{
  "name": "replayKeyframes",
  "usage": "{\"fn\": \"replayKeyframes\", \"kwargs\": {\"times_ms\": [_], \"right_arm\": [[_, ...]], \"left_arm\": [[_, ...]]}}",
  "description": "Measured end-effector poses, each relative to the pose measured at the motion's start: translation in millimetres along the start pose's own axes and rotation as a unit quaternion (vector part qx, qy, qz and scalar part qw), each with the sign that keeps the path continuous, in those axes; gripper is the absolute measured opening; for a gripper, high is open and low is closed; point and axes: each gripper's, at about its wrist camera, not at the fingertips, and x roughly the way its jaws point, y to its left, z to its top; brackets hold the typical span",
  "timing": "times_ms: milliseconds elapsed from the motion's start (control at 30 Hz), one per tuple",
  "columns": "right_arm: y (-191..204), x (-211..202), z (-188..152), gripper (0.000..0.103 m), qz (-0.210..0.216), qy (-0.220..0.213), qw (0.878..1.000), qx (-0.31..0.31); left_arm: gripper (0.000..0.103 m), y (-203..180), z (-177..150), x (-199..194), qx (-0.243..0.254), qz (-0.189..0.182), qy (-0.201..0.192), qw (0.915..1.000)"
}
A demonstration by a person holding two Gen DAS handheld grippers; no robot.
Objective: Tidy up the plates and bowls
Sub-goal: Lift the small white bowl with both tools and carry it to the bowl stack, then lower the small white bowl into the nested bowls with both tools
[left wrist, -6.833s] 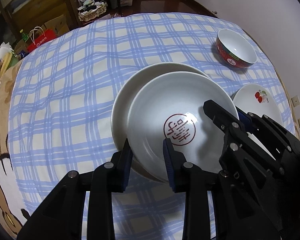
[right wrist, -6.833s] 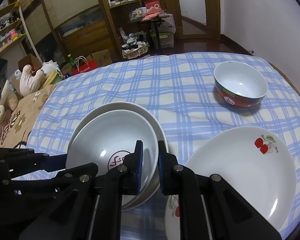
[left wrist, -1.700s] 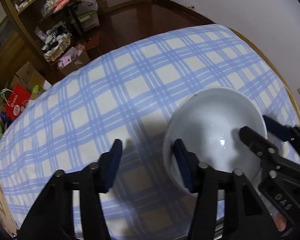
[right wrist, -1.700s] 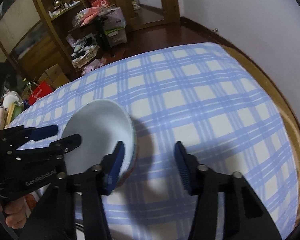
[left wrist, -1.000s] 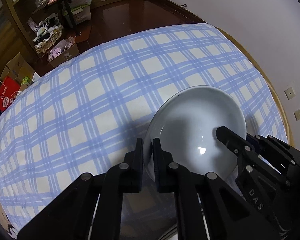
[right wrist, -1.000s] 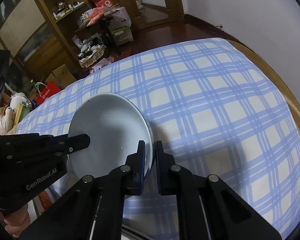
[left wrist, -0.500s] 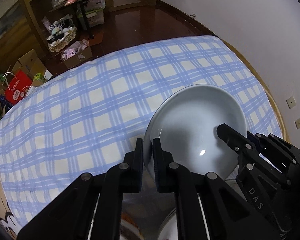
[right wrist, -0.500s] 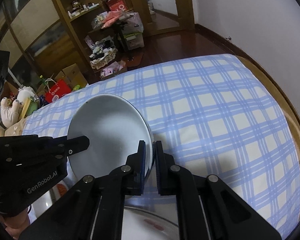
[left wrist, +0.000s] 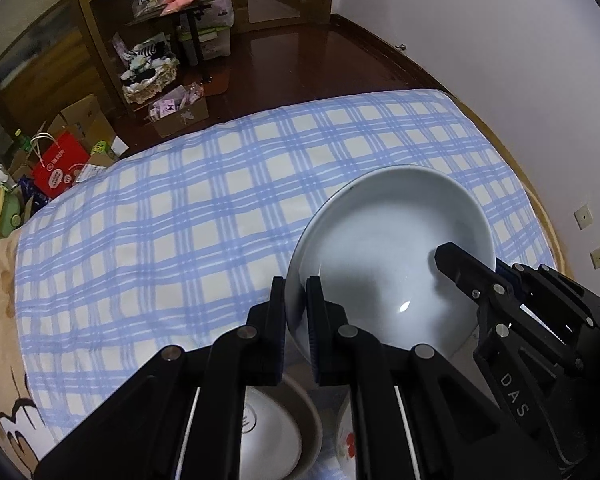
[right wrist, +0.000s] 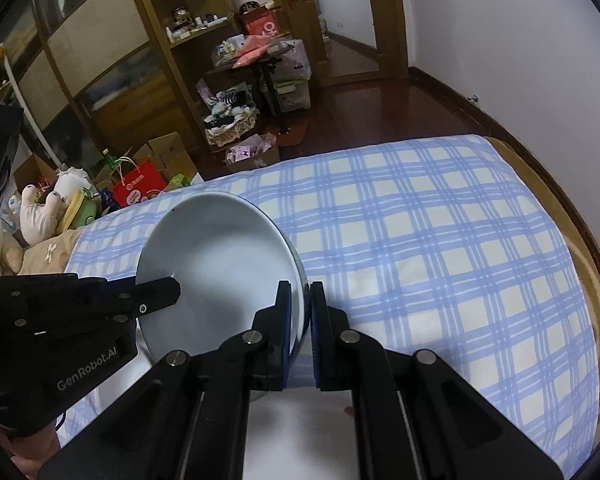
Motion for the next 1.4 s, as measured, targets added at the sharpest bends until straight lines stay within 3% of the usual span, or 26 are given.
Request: {"fn": "replayKeyframes", "kwargs": {"times_ms": [533,1033,1400], "right_arm": [[41,-35,-12,0.01,0.024,-0.023,0.998,-0.051],[90,-33,-45,0.011,0.045,0.007,0.993,-0.108],[100,-28,-60,0.011,0.069,0.032,0.992,-0.099]], "left_arm": [[0.012,27,-36,-38,-0.028,0.003,-0.008,0.9996],[0.012,66,-83,-51,-0.056,0.027,0.015,0.998],[0.012,82,-113,-49,-0.072,0.023,0.03,0.9967]]}}
